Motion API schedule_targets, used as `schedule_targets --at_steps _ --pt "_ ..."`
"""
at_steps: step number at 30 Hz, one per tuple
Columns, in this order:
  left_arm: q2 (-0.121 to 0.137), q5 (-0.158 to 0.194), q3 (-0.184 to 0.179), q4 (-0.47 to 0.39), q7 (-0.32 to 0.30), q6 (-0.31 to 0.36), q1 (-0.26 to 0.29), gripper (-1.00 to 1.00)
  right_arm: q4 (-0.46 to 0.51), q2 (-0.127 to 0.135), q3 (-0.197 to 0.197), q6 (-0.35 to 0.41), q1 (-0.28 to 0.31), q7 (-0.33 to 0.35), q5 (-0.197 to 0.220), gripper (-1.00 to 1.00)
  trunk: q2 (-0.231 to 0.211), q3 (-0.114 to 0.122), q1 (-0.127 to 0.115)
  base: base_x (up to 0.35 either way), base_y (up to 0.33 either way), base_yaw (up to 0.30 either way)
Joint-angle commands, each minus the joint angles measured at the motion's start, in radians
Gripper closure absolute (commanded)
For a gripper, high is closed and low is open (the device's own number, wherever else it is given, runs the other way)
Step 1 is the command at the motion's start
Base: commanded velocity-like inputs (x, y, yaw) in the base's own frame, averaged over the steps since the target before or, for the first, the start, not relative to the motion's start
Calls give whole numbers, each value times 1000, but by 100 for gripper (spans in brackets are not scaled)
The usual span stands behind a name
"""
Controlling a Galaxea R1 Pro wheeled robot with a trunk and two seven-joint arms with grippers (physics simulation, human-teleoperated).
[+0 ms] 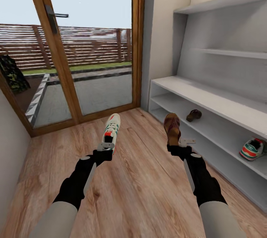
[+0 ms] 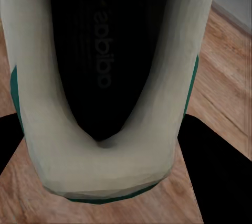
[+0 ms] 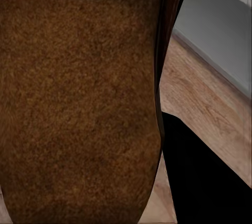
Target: Pick up the two gym shoes and the two sandals from the corridor floor and place them onto the hallstand (shoe rack) in the corridor, making sure they are on the rack and not on the floor. Arrange them so the two gym shoes are next to each other and the two sandals are next to each other.
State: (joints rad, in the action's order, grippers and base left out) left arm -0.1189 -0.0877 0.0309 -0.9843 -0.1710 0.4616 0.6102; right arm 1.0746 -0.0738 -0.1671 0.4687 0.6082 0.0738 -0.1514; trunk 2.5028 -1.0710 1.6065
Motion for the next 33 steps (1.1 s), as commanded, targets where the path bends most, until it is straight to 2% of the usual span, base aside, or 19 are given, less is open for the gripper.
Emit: schedule_targets --at_steps 1,18,33 --pt "-1 -9 3 -2 -7 5 0 100 1 -1 -3 5 1 6 -8 100 0 -1 0 10 6 -252" --pt "-1 -9 4 -2 -7 5 0 100 1 -1 -3 5 1 6 -8 100 0 5 0 2 1 -255" --pt "-1 -9 3 6 -8 4 0 100 1 -1 -3 5 1 6 -8 100 0 16 0 239 215 -263"
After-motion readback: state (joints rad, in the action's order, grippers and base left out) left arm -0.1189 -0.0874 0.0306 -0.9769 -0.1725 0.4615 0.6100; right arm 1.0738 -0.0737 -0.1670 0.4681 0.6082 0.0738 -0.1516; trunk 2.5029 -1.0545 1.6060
